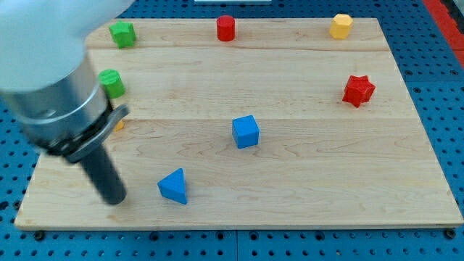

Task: Move the blue blocks to the bottom center of the board

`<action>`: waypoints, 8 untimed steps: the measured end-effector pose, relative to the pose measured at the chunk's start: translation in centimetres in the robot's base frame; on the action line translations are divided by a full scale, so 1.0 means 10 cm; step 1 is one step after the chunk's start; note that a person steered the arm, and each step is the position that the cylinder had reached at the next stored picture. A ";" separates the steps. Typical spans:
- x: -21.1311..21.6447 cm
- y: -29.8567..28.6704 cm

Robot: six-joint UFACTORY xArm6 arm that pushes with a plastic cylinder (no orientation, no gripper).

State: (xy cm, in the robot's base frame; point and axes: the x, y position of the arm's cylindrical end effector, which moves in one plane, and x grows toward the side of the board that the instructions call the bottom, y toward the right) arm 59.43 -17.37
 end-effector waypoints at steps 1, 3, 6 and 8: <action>0.24 0.05; 0.14 0.57; -0.29 1.61; -0.29 1.64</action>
State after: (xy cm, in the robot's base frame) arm 56.52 -0.95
